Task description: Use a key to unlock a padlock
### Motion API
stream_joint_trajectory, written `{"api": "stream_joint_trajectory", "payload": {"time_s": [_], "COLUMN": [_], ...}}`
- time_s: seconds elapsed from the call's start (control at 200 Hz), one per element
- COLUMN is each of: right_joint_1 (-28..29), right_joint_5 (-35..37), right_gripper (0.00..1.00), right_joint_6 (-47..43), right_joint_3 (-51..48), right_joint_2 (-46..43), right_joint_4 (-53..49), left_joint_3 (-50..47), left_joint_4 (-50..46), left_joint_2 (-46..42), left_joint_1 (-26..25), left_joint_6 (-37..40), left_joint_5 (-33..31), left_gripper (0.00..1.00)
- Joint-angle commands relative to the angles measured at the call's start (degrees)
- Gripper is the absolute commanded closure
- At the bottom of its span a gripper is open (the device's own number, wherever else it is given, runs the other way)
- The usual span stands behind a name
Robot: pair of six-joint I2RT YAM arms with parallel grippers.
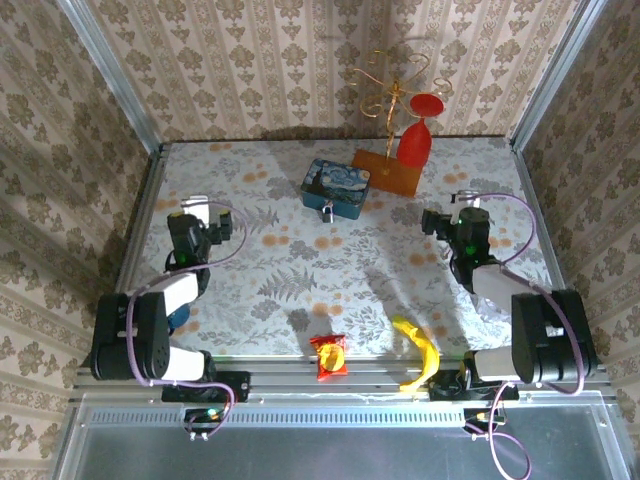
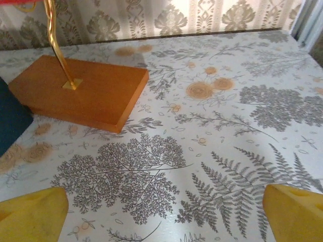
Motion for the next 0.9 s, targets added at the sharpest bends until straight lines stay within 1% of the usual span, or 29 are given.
{"api": "stream_joint_trajectory", "payload": {"time_s": [0.0,0.02,0.04,0.065,0.135,0.225,0.285,0.37,0.485,0.52,0.64,0.735,0.785,0.895], "right_joint_1": [2.35,3.08,4.27,5.00,6.12,9.17,11.93,16.06,20.92,22.31,26.39,28.17,28.39,28.40], "right_joint_5": [6.51,7.93,10.67,12.35,12.70,13.94,15.17,16.87,17.22,17.59,18.95,19.38,19.67,20.10], "right_gripper": [0.00,0.00,0.00,0.00,0.00,0.00,0.00,0.00,0.00,0.00,0.00,0.00,0.02,0.05], "right_joint_6": [4.45,4.55,5.39,6.79,10.94,15.54,18.13,22.35,26.97,27.76,29.89,30.47,31.22,32.60], "right_joint_3": [2.39,2.86,3.98,5.46,8.75,10.76,11.82,13.42,16.57,17.86,23.99,29.23,31.79,36.48], "right_joint_2": [-3.57,-3.90,-4.48,-5.04,-5.70,-5.63,-4.89,-2.73,2.32,5.38,13.29,19.07,21.62,26.26], "right_joint_4": [-10.08,-11.19,-13.88,-17.30,-23.55,-26.48,-26.88,-26.27,-23.71,-22.77,-21.69,-21.26,-21.48,-21.63], "left_joint_3": [3.37,4.09,5.09,6.31,10.30,16.25,19.99,24.84,31.17,32.93,38.13,41.57,43.23,46.91], "left_joint_4": [-7.28,-8.16,-8.84,-9.56,-12.12,-15.66,-17.47,-19.46,-22.02,-22.64,-23.09,-22.96,-23.07,-24.77], "left_joint_2": [-3.21,-3.33,-3.27,-2.82,-0.33,4.07,7.14,11.35,17.00,18.70,24.42,28.46,30.24,33.71], "left_joint_1": [-0.51,-0.50,-0.51,-0.66,-1.66,-4.23,-6.21,-8.97,-11.02,-11.44,-11.67,-11.89,-12.09,-13.09], "left_joint_6": [-5.16,-6.64,-8.03,-10.02,-15.68,-20.33,-22.54,-23.81,-25.24,-25.48,-26.96,-28.60,-29.13,-29.13], "left_joint_5": [-1.30,-0.25,0.93,2.31,5.24,5.69,5.80,5.23,5.84,6.22,10.84,14.95,16.85,19.68], "left_gripper": [0.00,0.00,0.00,0.00,0.00,0.00,0.00,0.00,0.00,0.00,0.00,0.00,0.03,0.14]}}
